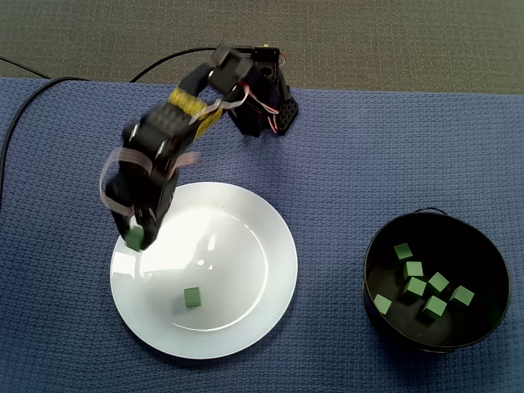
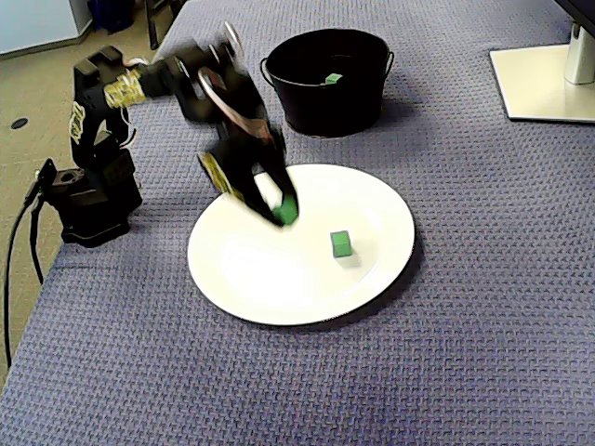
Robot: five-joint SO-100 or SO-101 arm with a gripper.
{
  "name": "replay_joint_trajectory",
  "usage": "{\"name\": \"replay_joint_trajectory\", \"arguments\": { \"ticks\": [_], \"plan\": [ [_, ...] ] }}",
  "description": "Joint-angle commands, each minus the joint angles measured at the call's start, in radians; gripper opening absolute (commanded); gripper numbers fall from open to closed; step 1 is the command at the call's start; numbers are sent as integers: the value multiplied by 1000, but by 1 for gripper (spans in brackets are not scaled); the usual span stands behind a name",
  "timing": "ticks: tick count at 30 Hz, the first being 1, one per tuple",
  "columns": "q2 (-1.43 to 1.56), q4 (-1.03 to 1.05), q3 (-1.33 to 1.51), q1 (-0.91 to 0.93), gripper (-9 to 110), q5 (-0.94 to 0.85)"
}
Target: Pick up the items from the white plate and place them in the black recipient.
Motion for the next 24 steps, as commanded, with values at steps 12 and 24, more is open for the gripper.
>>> {"name": "replay_joint_trajectory", "arguments": {
  "ticks": [12, 24],
  "plan": [
    [704, -279, 117, -781, 0, 1207],
    [-5, -483, 14, -1230, 0, 1112]
  ]
}}
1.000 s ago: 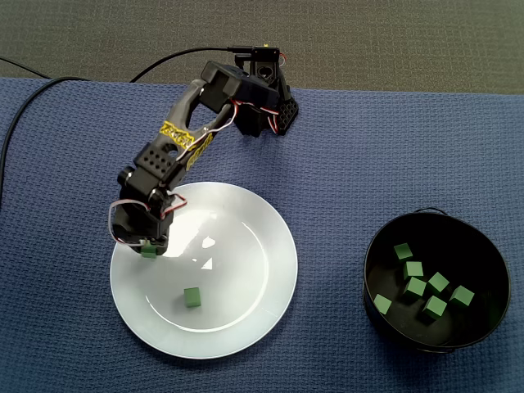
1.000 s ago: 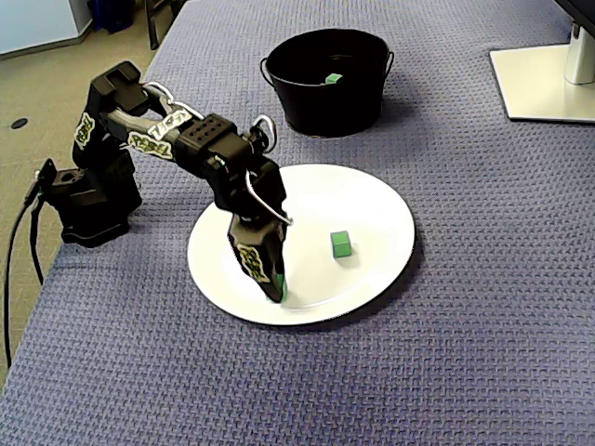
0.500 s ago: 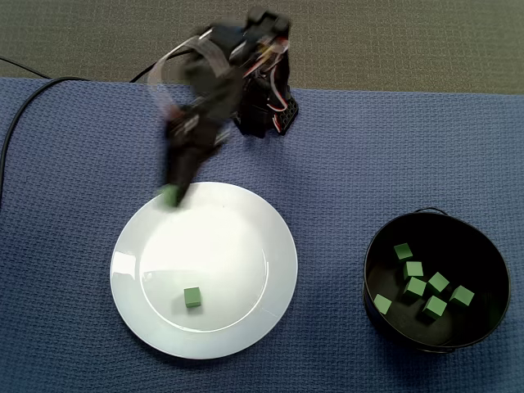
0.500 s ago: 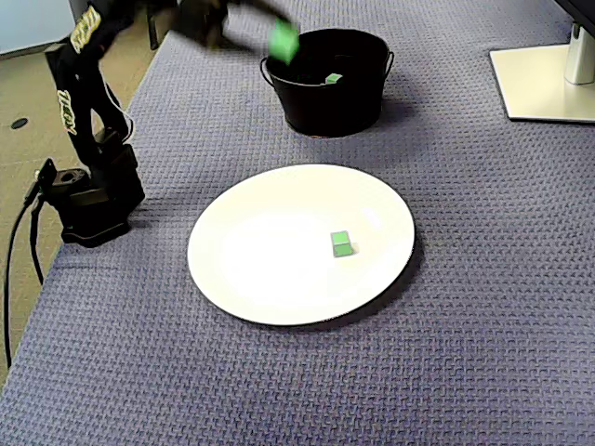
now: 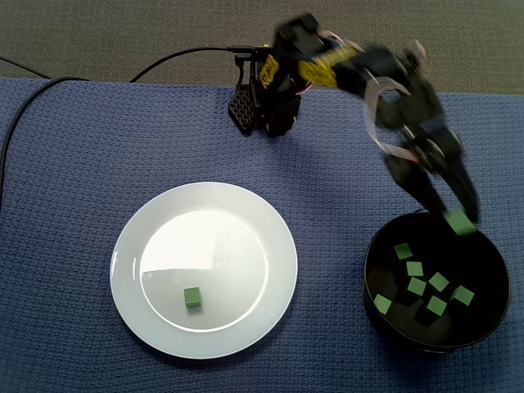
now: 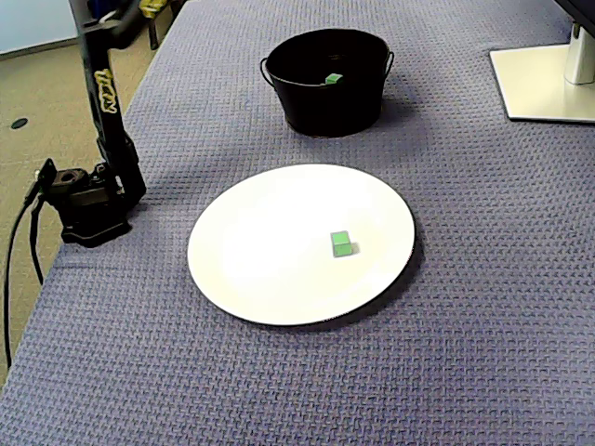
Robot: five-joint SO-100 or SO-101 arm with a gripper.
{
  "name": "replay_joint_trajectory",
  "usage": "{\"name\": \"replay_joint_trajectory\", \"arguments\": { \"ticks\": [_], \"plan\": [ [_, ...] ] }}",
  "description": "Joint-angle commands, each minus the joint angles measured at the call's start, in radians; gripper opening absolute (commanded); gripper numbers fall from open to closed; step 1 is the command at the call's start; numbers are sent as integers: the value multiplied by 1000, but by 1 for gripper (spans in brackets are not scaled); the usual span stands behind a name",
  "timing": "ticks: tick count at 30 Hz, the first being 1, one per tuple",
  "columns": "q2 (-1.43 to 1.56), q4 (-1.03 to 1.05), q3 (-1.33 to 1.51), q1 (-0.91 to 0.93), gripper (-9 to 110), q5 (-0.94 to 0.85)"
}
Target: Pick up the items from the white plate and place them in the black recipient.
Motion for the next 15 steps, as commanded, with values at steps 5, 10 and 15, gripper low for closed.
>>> {"name": "replay_joint_trajectory", "arguments": {
  "ticks": [5, 10, 15],
  "plan": [
    [-262, -164, 60, -40, 0, -18],
    [-245, -95, 78, -49, 34, -86],
    [-63, 106, 74, 37, 43, -241]
  ]
}}
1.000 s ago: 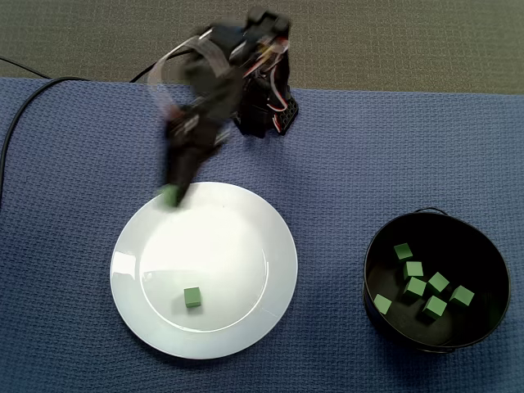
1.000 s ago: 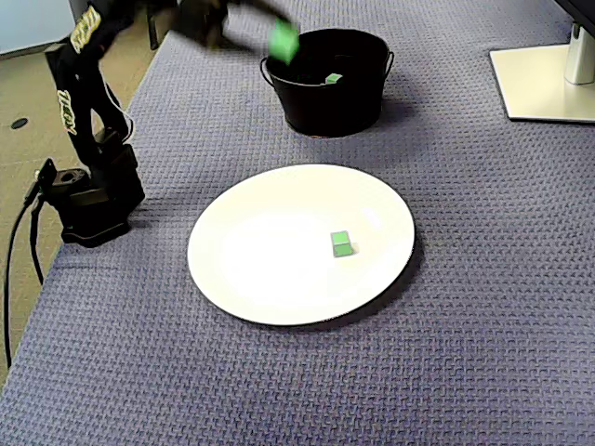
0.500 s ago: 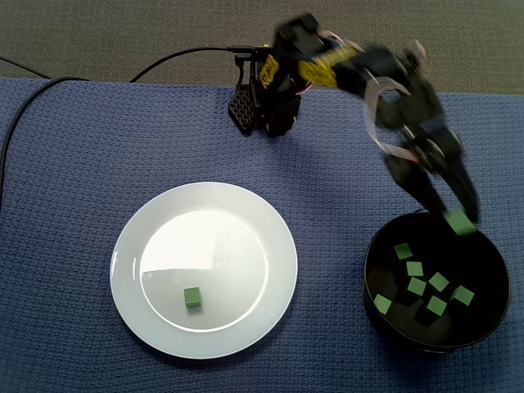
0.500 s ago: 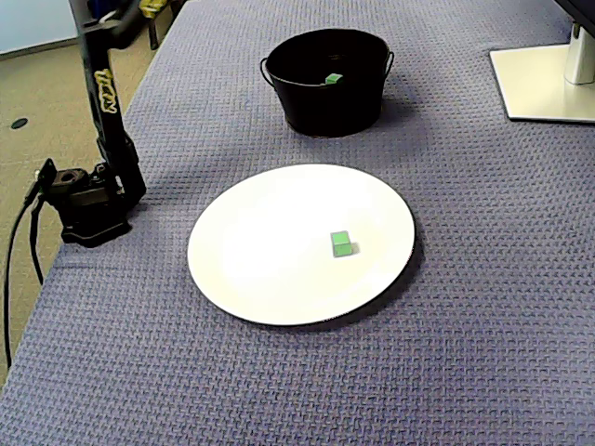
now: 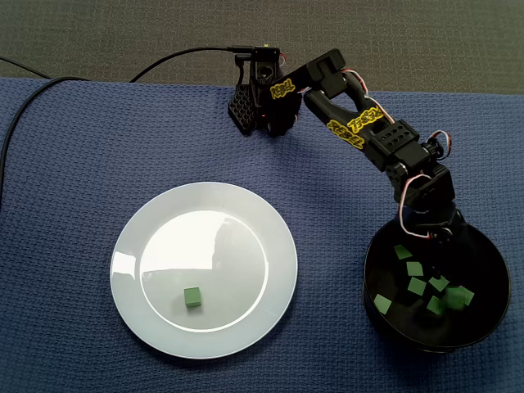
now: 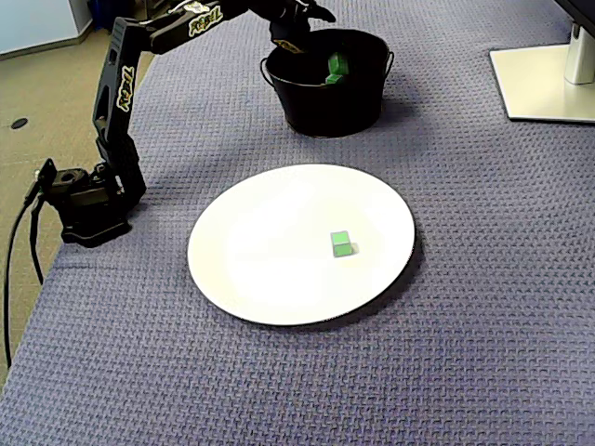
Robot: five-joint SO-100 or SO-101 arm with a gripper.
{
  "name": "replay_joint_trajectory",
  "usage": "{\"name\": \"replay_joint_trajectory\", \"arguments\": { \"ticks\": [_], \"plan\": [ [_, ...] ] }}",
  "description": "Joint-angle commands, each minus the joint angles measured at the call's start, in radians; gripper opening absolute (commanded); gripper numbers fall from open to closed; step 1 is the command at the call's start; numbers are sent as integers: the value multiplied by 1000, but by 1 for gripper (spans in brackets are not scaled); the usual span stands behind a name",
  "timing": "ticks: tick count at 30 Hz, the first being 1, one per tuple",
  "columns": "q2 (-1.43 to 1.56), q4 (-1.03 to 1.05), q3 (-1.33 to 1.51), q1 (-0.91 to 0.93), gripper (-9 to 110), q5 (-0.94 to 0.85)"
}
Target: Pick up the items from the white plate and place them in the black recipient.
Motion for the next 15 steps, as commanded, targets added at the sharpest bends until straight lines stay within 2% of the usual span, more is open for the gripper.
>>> {"name": "replay_joint_trajectory", "arguments": {
  "ticks": [1, 8, 11, 15],
  "plan": [
    [233, 141, -14, 115, 43, -112],
    [434, 262, -61, 598, 39, 43],
    [397, 359, -123, 770, 38, 144],
    [279, 514, -224, 893, 41, 212]
  ]
}}
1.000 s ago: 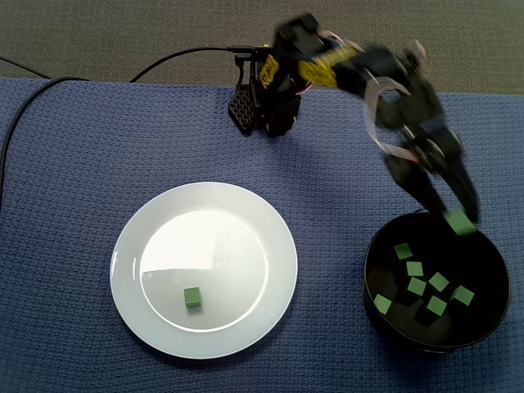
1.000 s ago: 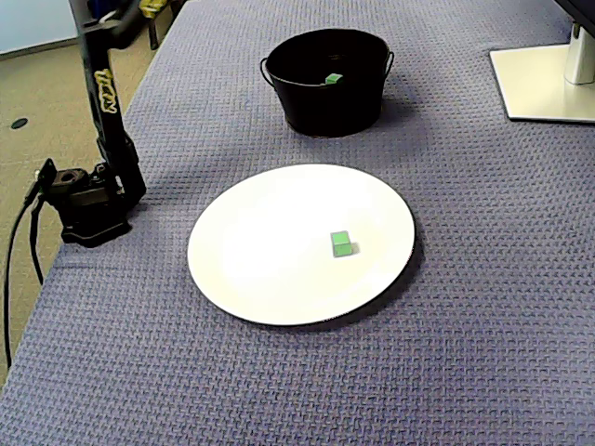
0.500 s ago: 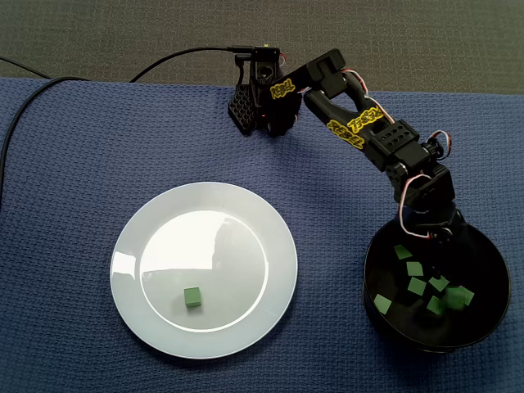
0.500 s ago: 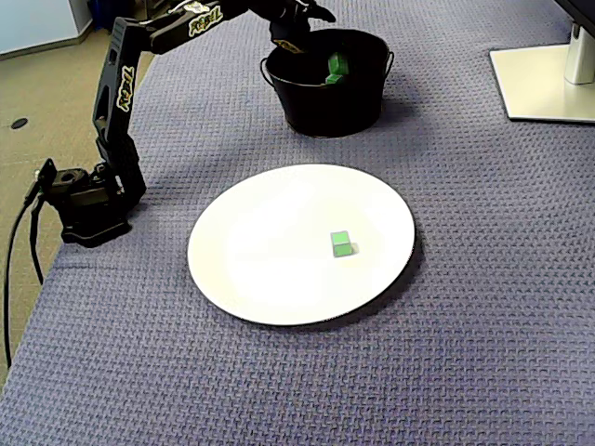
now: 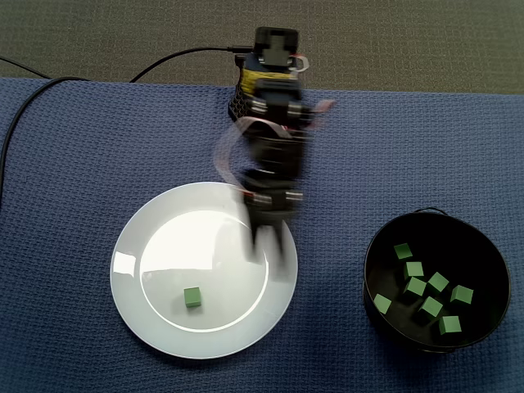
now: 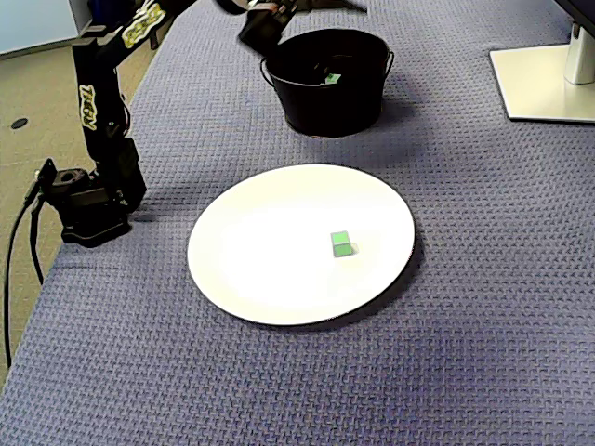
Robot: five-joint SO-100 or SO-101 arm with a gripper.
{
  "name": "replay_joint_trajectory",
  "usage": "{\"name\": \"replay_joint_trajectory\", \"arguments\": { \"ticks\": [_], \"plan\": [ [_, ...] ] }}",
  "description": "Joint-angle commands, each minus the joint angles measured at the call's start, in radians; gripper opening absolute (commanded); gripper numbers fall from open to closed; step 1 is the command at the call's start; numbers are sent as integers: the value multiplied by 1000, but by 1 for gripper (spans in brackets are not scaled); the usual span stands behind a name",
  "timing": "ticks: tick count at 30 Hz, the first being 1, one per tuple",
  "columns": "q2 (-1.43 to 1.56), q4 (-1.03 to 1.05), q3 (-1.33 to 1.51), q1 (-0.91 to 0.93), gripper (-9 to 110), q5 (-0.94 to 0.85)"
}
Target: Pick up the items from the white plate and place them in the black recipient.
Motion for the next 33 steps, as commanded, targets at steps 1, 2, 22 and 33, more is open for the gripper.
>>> {"name": "replay_joint_trajectory", "arguments": {
  "ticks": [1, 2, 22, 33],
  "plan": [
    [-63, 120, -114, 124, 42, 71],
    [-97, 146, -132, 140, 42, 83],
    [-758, 345, -480, 218, 42, 20],
    [-861, 275, -517, 198, 33, -38]
  ]
}}
